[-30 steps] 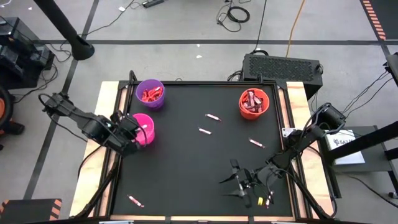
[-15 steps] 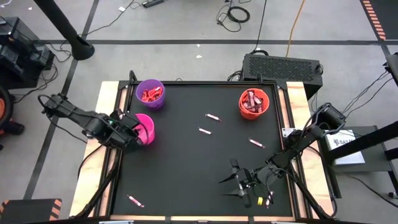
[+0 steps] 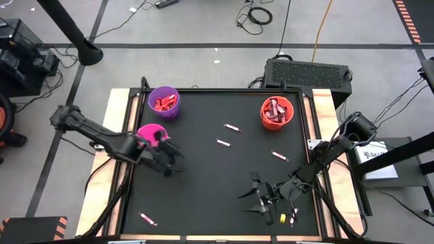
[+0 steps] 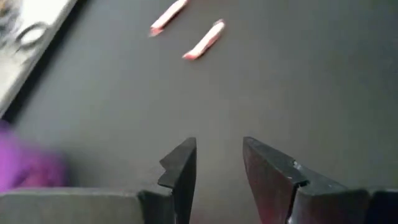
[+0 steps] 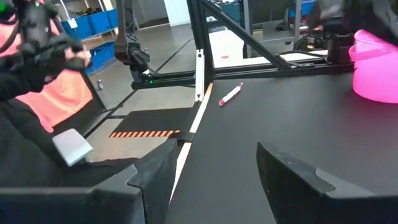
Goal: Sort candy by brand, put in halloween buckets
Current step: Put the red candy into the pink bucket
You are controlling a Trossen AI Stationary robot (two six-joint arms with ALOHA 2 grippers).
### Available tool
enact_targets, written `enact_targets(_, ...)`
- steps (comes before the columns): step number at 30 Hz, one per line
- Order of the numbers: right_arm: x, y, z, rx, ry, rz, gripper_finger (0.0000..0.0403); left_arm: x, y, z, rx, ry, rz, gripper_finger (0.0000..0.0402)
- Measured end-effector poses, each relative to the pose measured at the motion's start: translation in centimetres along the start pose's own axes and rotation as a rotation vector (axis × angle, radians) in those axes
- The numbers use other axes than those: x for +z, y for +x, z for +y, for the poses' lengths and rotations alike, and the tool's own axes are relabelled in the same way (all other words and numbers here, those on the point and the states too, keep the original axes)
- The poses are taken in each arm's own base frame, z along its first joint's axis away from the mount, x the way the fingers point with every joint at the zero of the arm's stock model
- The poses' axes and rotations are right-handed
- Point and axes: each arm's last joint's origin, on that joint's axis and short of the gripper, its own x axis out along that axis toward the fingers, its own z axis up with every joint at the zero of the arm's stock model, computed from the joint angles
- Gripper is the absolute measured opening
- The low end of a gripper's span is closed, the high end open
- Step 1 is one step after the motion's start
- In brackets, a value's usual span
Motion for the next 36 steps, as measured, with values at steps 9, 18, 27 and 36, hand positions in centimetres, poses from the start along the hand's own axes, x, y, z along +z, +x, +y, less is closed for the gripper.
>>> enact_targets(9, 0.1, 0.1, -0.2, -0.006, -0.024, -0.001, 0.0212, 3.5, 10.4, -0.9, -0.198, 0.114, -0.140, 0.0139)
enact_targets(18, -0.7, 0.0, -0.4, -0.026, -0.044, 0.070, 0.0212, 5.0, 19.1, 3.5, -0.238, 0.199, -0.124, 0.0139)
enact_targets(27, -1.5, -0.1, -0.8, -0.056, -0.081, 0.158, 0.0212, 7.1, 22.9, 5.6, -0.278, 0.316, -0.093, 0.0139)
enact_targets(36, -1.9, -0.1, -1.2, -0.082, -0.100, 0.206, 0.0212, 7.3, 24.9, 5.6, -0.327, 0.318, 0.038, 0.0139)
